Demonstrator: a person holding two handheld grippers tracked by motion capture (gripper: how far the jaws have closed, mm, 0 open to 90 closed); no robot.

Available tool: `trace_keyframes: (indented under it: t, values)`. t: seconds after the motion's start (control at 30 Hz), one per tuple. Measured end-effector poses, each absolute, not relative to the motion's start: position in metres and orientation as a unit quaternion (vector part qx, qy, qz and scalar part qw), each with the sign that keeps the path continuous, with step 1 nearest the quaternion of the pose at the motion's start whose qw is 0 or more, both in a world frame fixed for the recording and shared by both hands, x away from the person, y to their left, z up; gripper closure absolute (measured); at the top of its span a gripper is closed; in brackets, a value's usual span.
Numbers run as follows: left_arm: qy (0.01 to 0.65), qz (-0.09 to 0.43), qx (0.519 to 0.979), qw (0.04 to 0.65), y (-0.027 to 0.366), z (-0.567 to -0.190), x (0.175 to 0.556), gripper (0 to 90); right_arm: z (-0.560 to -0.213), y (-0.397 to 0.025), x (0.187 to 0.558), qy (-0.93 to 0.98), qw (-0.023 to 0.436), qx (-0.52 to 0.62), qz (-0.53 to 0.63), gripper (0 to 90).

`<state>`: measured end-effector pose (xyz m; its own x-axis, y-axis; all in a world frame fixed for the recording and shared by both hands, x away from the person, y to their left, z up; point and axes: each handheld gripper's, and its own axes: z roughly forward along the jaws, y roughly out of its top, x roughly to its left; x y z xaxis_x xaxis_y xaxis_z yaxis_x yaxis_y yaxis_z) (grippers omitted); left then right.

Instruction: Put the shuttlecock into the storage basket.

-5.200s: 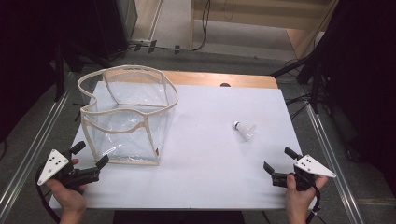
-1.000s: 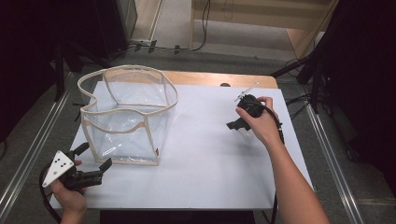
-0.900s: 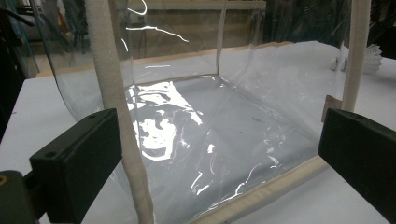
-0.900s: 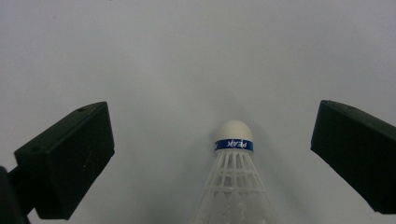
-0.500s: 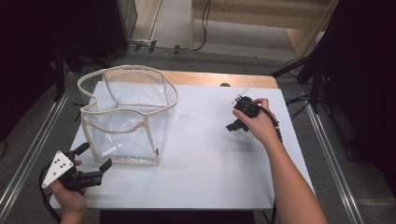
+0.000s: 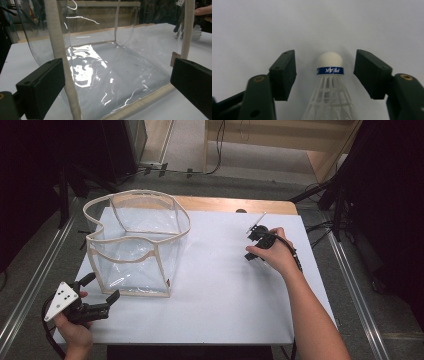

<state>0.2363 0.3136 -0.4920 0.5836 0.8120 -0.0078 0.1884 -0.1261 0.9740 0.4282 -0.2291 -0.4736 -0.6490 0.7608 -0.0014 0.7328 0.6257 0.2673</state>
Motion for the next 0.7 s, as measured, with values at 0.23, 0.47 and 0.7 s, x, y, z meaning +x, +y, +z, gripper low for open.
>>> trace_keyframes:
  t: [0.23,0.47,0.7]
  values:
    - [0.360,0.281,0.696,0.555,0.3138,-0.4920,0.2362,0.1,-0.4754,-0.2332,0.4294,0.900,0.046,0.418,0.114,47.4]
    - [0.360,0.281,0.694,0.556,0.3140,-0.4920,0.2364,0.1,-0.4796,-0.2348,0.4315,0.899,0.038,0.424,0.100,57.8]
    - [0.361,0.280,0.694,0.556,0.3140,-0.4920,0.2363,0.1,-0.4780,-0.2367,0.4322,0.901,0.041,0.418,0.105,62.2]
